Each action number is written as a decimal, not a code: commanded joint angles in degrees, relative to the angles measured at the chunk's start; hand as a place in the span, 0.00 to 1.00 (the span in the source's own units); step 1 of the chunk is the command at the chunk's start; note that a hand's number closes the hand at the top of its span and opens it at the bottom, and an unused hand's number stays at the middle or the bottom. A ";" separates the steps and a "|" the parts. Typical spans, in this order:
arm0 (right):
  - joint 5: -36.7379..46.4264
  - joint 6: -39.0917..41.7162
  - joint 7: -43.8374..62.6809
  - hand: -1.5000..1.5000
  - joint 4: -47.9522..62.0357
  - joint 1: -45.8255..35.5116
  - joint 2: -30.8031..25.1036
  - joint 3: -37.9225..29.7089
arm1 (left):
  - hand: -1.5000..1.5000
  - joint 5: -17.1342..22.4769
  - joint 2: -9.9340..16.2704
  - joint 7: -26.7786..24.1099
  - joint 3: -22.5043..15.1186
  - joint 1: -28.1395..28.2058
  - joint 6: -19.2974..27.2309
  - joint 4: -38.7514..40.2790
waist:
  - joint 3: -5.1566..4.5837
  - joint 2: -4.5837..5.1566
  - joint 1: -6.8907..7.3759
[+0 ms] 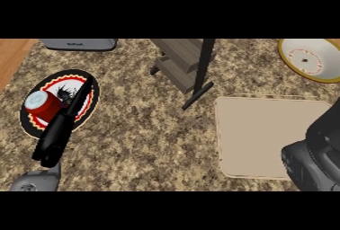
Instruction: Pick the croissant from the tray and place it in the tiered basket
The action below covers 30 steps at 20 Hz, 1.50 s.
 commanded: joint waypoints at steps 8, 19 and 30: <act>4.54 -18.39 3.97 1.00 31.01 -13.04 2.78 -8.85 | 0.50 -1.42 -0.83 -0.65 -0.45 -2.50 1.13 1.81 | 0.07 1.21 1.06; 4.03 -43.58 -5.73 0.00 45.59 -9.48 3.71 -17.04 | 0.50 -0.85 -1.08 0.97 -1.39 -3.17 -0.14 -1.20 | 0.16 1.98 2.86; 3.57 -69.03 -17.49 0.00 51.03 -10.43 0.92 -18.21 | 0.50 -1.04 -0.41 1.25 -0.19 -3.65 -0.01 -0.61 | 0.18 1.41 1.61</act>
